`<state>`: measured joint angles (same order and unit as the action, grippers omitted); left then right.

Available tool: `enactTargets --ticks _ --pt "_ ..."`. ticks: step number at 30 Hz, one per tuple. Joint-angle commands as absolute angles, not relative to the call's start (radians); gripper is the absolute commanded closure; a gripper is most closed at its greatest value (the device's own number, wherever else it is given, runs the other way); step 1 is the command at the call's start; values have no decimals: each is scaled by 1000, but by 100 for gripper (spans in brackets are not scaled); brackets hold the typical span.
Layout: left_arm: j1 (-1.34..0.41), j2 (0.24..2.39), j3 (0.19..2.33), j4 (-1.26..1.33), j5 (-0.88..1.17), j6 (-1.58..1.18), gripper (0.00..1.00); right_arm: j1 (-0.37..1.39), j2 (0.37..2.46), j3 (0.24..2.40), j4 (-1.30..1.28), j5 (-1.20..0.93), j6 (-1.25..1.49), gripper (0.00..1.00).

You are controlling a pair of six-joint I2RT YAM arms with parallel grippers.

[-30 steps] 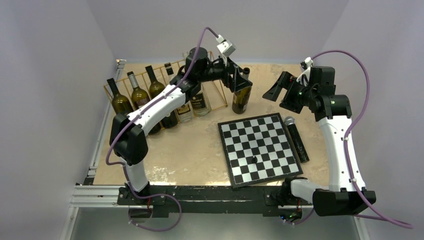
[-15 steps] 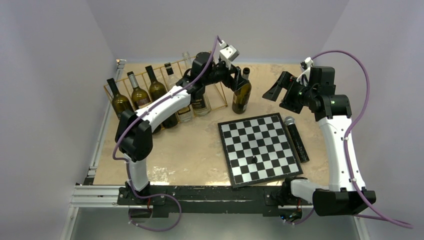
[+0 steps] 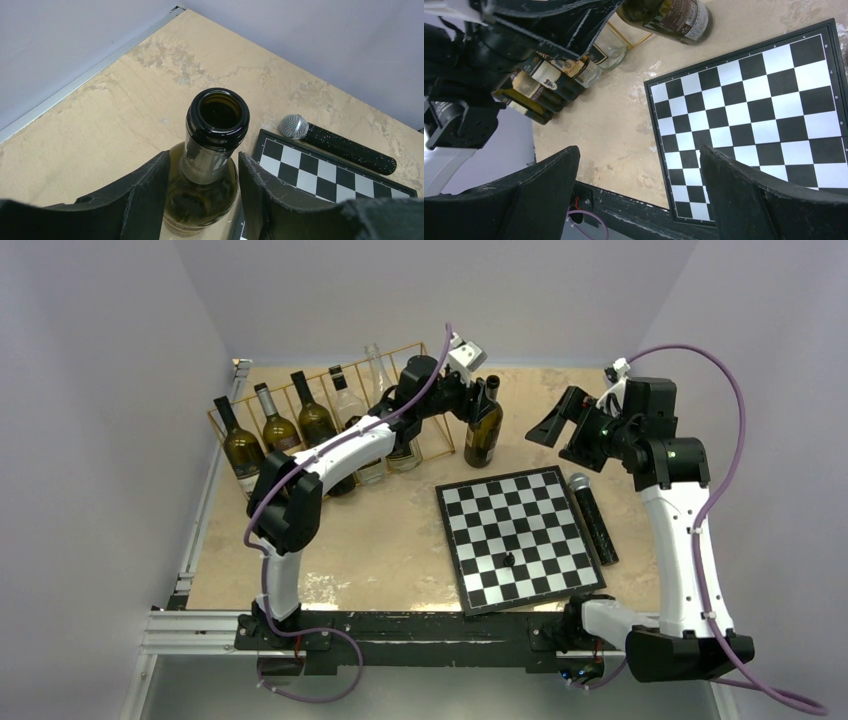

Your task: Put the wine bottle on the wine rack

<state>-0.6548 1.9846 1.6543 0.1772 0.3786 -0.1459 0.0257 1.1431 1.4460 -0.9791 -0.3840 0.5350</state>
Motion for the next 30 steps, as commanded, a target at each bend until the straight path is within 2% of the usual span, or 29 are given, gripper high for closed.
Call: enactTargets --ticks 1,3,5,8,10,19,23,30 --pt "-671 1992 1701 270 327 -159 48 23 1100 1434 -996 -377 520 5" --pt "-670 1993 1700 279 312 -167 54 23 1099 1435 -1006 -372 512 5" --pt "-670 1991 1698 284 304 -175 65 23 1100 1437 -1011 -370 507 5" --pt "-670 1985 1692 292 287 -184 88 23 1101 1441 -1011 -373 504 5" --pt "-670 1980 1684 303 276 -190 99 23 1100 1443 -1013 -371 501 5" --pt "-670 1940 1663 323 209 -188 100 24 1097 1443 -1014 -371 496 5" --pt "-669 1928 1733 205 106 -204 100 23 1093 1442 -1013 -367 498 5" --pt "-669 1864 1728 189 50 -243 100 23 1092 1428 -999 -370 503 5"
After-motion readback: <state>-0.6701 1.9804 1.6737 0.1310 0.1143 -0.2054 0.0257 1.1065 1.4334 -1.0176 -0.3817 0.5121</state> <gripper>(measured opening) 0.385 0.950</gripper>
